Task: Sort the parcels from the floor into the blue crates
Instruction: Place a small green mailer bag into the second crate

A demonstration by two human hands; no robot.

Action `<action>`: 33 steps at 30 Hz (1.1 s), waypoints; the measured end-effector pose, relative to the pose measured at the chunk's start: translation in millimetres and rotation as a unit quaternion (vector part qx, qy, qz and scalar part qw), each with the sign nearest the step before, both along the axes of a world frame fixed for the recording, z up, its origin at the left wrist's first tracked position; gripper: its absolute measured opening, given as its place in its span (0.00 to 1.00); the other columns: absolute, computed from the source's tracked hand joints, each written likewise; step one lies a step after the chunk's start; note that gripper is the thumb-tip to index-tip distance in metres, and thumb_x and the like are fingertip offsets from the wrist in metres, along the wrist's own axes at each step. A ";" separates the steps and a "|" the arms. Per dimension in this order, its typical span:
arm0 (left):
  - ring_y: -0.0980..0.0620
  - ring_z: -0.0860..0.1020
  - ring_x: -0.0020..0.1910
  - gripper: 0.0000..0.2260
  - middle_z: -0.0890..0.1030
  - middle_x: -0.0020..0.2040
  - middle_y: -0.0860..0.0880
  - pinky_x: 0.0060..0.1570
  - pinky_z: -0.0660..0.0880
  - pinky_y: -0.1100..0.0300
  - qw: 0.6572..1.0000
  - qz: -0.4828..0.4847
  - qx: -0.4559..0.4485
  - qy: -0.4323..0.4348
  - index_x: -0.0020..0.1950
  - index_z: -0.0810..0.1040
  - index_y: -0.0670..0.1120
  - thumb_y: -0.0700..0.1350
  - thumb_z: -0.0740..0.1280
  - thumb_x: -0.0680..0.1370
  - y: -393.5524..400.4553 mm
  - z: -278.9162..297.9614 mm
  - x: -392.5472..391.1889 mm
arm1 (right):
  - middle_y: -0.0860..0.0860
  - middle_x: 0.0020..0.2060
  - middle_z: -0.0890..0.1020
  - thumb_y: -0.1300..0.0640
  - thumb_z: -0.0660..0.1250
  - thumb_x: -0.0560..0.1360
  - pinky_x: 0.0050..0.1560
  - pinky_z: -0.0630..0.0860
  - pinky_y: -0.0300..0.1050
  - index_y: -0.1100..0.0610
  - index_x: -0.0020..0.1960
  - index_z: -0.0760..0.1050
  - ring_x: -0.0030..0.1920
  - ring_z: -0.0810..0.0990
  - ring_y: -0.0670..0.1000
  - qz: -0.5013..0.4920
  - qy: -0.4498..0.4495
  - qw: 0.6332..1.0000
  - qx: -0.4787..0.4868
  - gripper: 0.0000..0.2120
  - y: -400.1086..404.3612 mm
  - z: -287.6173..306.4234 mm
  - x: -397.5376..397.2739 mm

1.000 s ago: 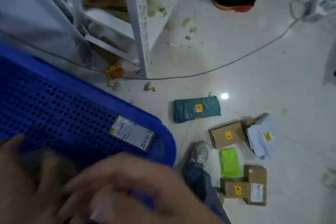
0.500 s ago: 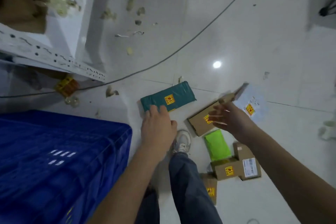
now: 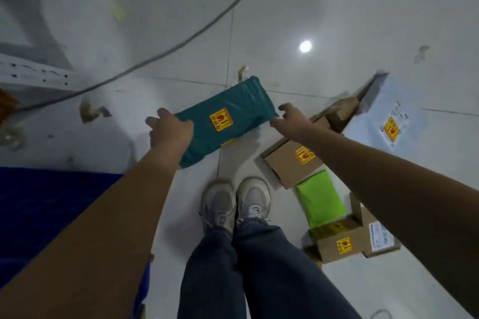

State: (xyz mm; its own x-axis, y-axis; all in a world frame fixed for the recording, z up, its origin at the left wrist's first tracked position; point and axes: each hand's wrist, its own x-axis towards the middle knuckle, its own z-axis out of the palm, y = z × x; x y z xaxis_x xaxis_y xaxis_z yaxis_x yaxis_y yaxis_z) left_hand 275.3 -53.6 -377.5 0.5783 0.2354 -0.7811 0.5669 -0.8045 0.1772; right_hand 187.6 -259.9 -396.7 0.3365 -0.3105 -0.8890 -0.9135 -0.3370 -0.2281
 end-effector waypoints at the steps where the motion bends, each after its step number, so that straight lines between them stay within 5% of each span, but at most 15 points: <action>1: 0.40 0.70 0.63 0.23 0.62 0.68 0.41 0.58 0.72 0.49 0.995 0.095 0.006 0.000 0.69 0.63 0.40 0.46 0.63 0.76 1.2 -17.7 1.2 | 0.58 0.68 0.67 0.49 0.60 0.77 0.54 0.68 0.45 0.58 0.74 0.56 0.65 0.70 0.58 -0.066 0.007 0.998 0.013 0.29 2.9 -18.0 5.5; 3: 0.43 0.72 0.62 0.26 0.65 0.69 0.43 0.60 0.73 0.49 0.964 0.266 0.000 -0.007 0.69 0.64 0.41 0.49 0.65 0.74 5.7 -50.9 5.5 | 0.58 0.68 0.67 0.47 0.59 0.77 0.52 0.68 0.47 0.58 0.74 0.55 0.64 0.69 0.58 -0.200 0.015 0.980 0.016 0.30 6.7 -49.5 15.7; 5: 0.43 0.72 0.62 0.28 0.67 0.68 0.44 0.61 0.72 0.47 0.957 0.290 -0.003 0.008 0.69 0.65 0.42 0.53 0.64 0.73 10.8 -77.4 2.7 | 0.57 0.67 0.68 0.45 0.58 0.78 0.50 0.67 0.48 0.59 0.74 0.56 0.63 0.70 0.58 -0.247 0.011 0.969 -0.009 0.30 7.8 -72.8 23.1; 9: 0.42 0.66 0.67 0.31 0.64 0.70 0.43 0.64 0.67 0.47 0.979 0.201 0.002 -0.013 0.73 0.59 0.43 0.56 0.61 0.75 18.8 -114.5 -11.4 | 0.57 0.64 0.72 0.45 0.56 0.78 0.52 0.70 0.47 0.58 0.72 0.63 0.57 0.73 0.55 -0.189 -0.028 0.981 -0.016 0.27 11.6 -98.1 26.9; 11: 0.44 0.70 0.63 0.32 0.68 0.68 0.46 0.63 0.69 0.47 0.965 0.257 -0.059 0.004 0.73 0.60 0.44 0.56 0.63 0.73 21.0 -119.5 -14.2 | 0.56 0.62 0.73 0.43 0.58 0.76 0.57 0.73 0.50 0.57 0.70 0.66 0.58 0.74 0.56 -0.125 -0.039 0.991 -0.027 0.27 12.7 -100.3 26.2; 14: 0.46 0.77 0.55 0.36 0.76 0.61 0.48 0.57 0.75 0.50 0.928 0.333 -0.147 0.078 0.70 0.66 0.46 0.59 0.67 0.65 22.8 -110.3 -17.2 | 0.52 0.57 0.72 0.43 0.64 0.74 0.54 0.74 0.48 0.57 0.67 0.65 0.55 0.73 0.53 -0.097 -0.052 0.994 -0.004 0.28 13.6 -95.0 25.7; 18: 0.47 0.75 0.55 0.32 0.74 0.61 0.47 0.42 0.74 0.57 0.939 0.304 -0.152 0.049 0.71 0.64 0.45 0.54 0.69 0.71 29.1 -98.5 -28.1 | 0.51 0.58 0.72 0.41 0.69 0.70 0.50 0.73 0.44 0.58 0.69 0.62 0.55 0.74 0.52 -0.098 -0.035 0.994 0.035 0.35 14.7 -72.3 21.4; 20: 0.45 0.74 0.59 0.36 0.72 0.64 0.45 0.46 0.76 0.54 0.960 0.234 -0.147 0.036 0.72 0.62 0.48 0.56 0.70 0.68 33.7 -86.3 -34.0 | 0.53 0.61 0.73 0.38 0.70 0.68 0.51 0.75 0.44 0.58 0.70 0.61 0.58 0.75 0.53 -0.099 -0.029 0.994 0.038 0.40 14.6 -54.7 18.9; 22: 0.41 0.68 0.65 0.41 0.66 0.67 0.43 0.63 0.69 0.46 0.996 0.017 -0.083 0.010 0.73 0.58 0.52 0.60 0.71 0.65 35.8 -66.1 -38.4 | 0.53 0.63 0.73 0.37 0.70 0.68 0.52 0.76 0.46 0.58 0.71 0.60 0.58 0.76 0.54 -0.110 -0.021 0.993 0.044 0.41 15.3 -33.6 16.7; 26: 0.44 0.58 0.72 0.46 0.60 0.72 0.47 0.73 0.53 0.47 0.947 -0.301 -0.103 -0.037 0.75 0.55 0.53 0.70 0.65 0.63 26.4 -2.7 -52.9 | 0.55 0.61 0.75 0.41 0.71 0.69 0.47 0.76 0.47 0.58 0.69 0.62 0.52 0.77 0.54 -0.185 0.040 0.981 0.045 0.37 15.1 16.4 12.3; 28: 0.46 0.62 0.70 0.46 0.63 0.70 0.47 0.71 0.53 0.49 0.901 -0.416 -0.115 -0.044 0.74 0.60 0.51 0.70 0.64 0.61 25.1 25.7 -63.7 | 0.55 0.55 0.79 0.43 0.72 0.69 0.44 0.78 0.47 0.59 0.65 0.66 0.47 0.80 0.54 -0.230 0.093 0.965 0.081 0.32 11.6 46.4 10.7; 30: 0.43 0.72 0.63 0.39 0.73 0.64 0.44 0.65 0.64 0.48 0.871 -0.465 -0.105 -0.117 0.69 0.69 0.46 0.61 0.73 0.63 26.6 51.2 -71.7 | 0.53 0.45 0.79 0.43 0.71 0.70 0.45 0.76 0.45 0.57 0.56 0.70 0.43 0.78 0.51 -0.208 0.148 0.961 0.110 0.24 8.1 80.7 7.2; 33: 0.42 0.81 0.49 0.31 0.82 0.52 0.43 0.51 0.76 0.49 0.872 -0.434 -0.092 -0.205 0.59 0.76 0.41 0.51 0.79 0.61 26.0 88.4 -76.5 | 0.52 0.40 0.78 0.42 0.66 0.73 0.44 0.75 0.45 0.55 0.50 0.71 0.41 0.77 0.50 -0.244 0.121 0.951 0.144 0.17 3.9 129.5 2.9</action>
